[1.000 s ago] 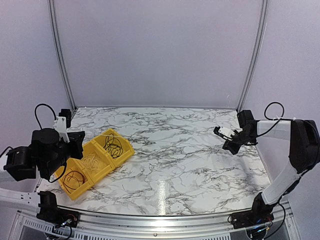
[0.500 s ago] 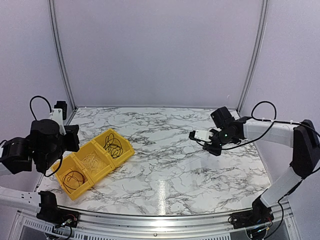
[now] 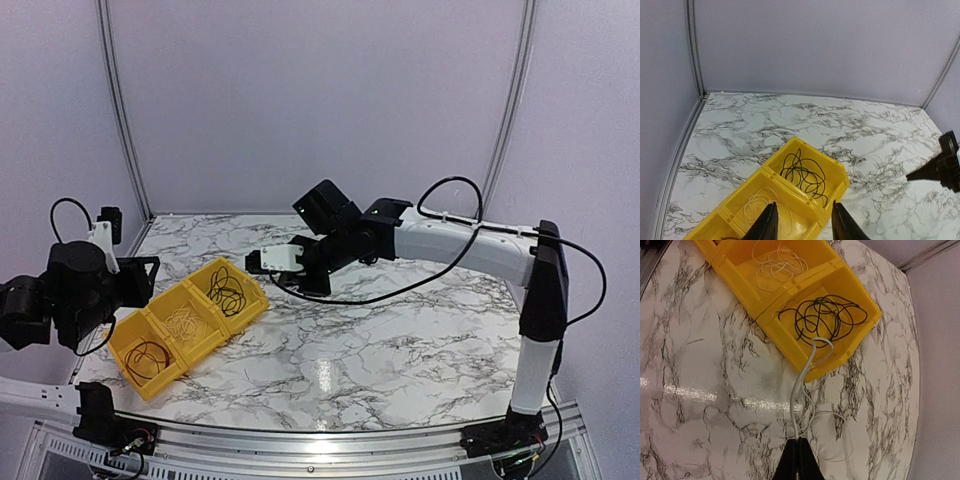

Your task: Untangle the cables

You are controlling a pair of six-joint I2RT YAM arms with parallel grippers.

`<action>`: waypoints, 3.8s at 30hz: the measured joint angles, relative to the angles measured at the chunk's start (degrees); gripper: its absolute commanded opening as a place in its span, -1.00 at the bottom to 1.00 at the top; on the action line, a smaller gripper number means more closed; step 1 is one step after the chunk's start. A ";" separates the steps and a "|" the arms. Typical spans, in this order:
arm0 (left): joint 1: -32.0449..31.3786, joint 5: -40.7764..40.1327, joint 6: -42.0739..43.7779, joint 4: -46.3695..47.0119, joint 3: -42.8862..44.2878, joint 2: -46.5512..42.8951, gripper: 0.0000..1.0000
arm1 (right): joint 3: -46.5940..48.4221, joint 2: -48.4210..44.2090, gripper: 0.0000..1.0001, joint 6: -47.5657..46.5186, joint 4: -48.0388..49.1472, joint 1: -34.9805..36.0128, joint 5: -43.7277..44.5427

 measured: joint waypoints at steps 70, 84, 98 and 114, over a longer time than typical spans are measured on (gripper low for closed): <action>21.31 17.11 33.27 17.68 8.94 13.73 -1.00 | -54.93 -36.39 -0.13 2.56 21.70 -17.25 -6.34; 31.63 21.03 26.82 16.41 -3.37 22.34 -1.00 | -54.93 -36.11 -0.13 1.90 21.73 -17.25 -5.25; 37.64 32.76 11.43 15.30 -6.75 34.62 -0.88 | -54.93 -35.47 -0.13 1.22 21.68 -17.25 -5.05; 37.70 35.41 5.38 8.66 -10.16 23.15 0.01 | -54.93 -34.58 -0.13 1.03 21.62 -17.29 -4.94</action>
